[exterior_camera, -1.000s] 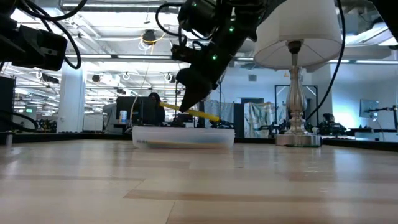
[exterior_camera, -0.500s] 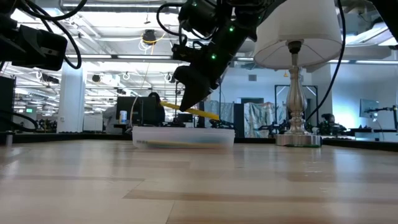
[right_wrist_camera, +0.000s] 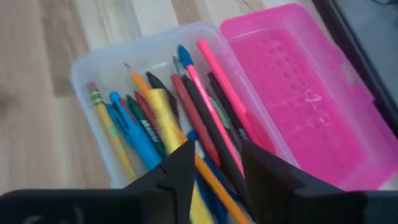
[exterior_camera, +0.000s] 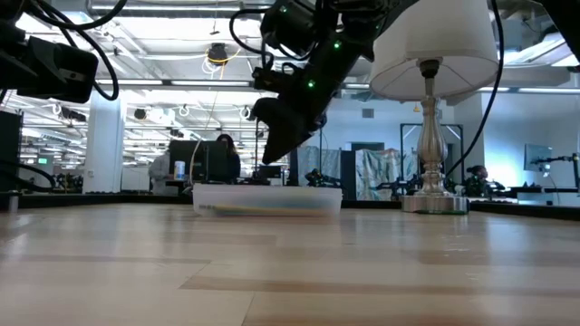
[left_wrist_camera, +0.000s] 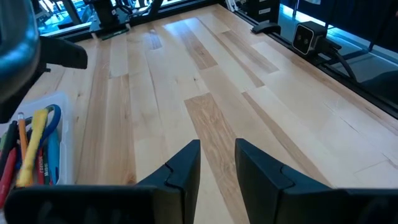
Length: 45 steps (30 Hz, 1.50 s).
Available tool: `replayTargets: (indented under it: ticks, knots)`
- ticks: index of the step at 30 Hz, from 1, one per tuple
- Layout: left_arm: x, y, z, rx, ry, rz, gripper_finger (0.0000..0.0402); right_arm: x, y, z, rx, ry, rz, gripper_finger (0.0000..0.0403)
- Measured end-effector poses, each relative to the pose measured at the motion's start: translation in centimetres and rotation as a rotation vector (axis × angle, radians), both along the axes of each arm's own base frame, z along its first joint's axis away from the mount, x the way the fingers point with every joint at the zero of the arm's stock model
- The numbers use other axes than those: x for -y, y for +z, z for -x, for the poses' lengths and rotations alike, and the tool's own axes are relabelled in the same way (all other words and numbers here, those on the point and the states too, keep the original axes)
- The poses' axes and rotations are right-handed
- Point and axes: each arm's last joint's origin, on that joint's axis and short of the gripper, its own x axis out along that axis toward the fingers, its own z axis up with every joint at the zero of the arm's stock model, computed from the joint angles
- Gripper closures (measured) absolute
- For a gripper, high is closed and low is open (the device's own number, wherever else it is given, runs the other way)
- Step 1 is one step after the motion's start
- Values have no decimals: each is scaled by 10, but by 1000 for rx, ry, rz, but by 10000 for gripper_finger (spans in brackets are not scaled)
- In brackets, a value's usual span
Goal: Pick & place school supplies into a supply box
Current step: Put the green crayon into the pink supply box
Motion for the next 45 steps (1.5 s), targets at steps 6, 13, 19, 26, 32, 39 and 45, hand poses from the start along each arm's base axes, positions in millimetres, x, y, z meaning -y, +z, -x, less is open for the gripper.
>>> replayTargets:
  ticks: [6, 13, 19, 26, 32, 39, 45]
  knots:
    - [0, -1, 0, -12, 6, 10, 306, -24, -2, 5, -77, 44, 96, 269]
    - [-1, -2, 1, -29, 17, 25, 306, -57, 8, 24, -164, 48, 126, 288]
    - [-1, -2, 1, -30, 19, 32, 306, -84, 22, 48, -224, -13, 123, 295]
    - [-1, -2, 1, -28, 28, 29, 306, -103, 30, 91, -388, -196, 185, 296]
    - [-1, -2, 0, -24, 31, 30, 306, -99, 29, 119, -452, -424, 265, 296]
    - [-1, -2, 0, -23, 40, 20, 306, -87, 14, 127, -502, -525, 227, 296]
    - [-2, -3, 1, -28, 43, 19, 306, -77, 4, 138, -571, -690, 147, 296]
